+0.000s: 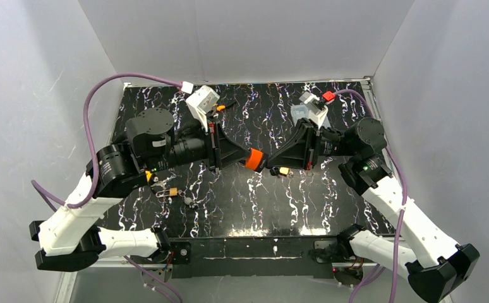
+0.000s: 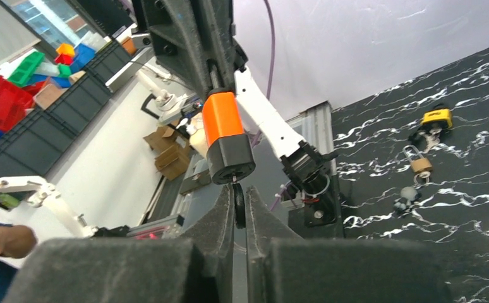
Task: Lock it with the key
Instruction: Lock the lock.
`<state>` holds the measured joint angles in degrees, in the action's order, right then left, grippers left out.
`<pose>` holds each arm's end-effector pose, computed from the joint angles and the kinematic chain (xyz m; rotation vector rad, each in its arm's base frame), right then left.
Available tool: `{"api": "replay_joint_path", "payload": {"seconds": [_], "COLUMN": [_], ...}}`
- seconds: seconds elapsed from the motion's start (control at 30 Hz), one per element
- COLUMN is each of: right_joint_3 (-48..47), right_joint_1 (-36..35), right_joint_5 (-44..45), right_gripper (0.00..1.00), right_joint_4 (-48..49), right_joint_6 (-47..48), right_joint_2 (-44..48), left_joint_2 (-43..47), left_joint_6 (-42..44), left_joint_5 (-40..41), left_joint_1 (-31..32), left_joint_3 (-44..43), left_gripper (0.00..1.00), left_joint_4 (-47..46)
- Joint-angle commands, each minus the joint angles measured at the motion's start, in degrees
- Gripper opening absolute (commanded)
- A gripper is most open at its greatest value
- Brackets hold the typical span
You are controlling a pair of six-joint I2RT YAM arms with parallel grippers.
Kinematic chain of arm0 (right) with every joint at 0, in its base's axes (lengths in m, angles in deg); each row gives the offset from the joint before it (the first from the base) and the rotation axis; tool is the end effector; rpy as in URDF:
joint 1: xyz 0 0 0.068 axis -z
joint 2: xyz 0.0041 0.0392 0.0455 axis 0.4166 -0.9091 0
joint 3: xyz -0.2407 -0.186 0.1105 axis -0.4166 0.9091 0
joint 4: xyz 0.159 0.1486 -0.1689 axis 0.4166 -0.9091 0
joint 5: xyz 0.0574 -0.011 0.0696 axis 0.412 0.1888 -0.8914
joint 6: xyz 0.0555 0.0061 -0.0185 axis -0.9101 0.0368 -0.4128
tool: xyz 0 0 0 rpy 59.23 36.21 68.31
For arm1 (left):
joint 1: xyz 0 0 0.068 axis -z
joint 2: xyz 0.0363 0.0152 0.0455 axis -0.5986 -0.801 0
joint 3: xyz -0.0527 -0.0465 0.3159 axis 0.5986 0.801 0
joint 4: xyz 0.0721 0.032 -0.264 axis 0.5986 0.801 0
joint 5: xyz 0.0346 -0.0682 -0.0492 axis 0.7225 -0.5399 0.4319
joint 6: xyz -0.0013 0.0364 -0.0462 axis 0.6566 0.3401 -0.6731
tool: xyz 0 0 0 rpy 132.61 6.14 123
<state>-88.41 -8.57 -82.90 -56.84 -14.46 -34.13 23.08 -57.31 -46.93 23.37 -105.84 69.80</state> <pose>0.1324 0.1302 0.4799 -0.8441 1.3769 1.7839 0.0863 -0.1580 0.5836 0.5488 1.7407 -1.2345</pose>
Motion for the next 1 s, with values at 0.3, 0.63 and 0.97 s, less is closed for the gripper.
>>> {"api": "replay_joint_path", "payload": {"seconds": [0.3, 0.63, 0.97], "right_joint_3": [0.73, 3.50, 0.87], "right_joint_1": [0.10, 3.56, 7.62], "right_joint_5": [0.18, 0.17, 12.15], "right_gripper": [0.01, 0.01, 0.01], "right_joint_4": [-7.93, -11.58, -30.46], "right_joint_6": [6.86, 9.43, 16.81], "right_joint_2": [3.32, 4.91, 1.19], "left_joint_2": [-0.64, 1.75, 0.83], "left_joint_6": [3.84, 0.55, 0.88], "left_joint_5": [-8.79, -23.16, -16.53], "left_joint_1": [-7.60, -19.11, -24.05], "left_joint_3": [-4.95, -0.43, 3.48], "left_gripper": [0.00, 0.00, 0.00], "left_joint_4": [0.18, -5.26, -1.73]}}
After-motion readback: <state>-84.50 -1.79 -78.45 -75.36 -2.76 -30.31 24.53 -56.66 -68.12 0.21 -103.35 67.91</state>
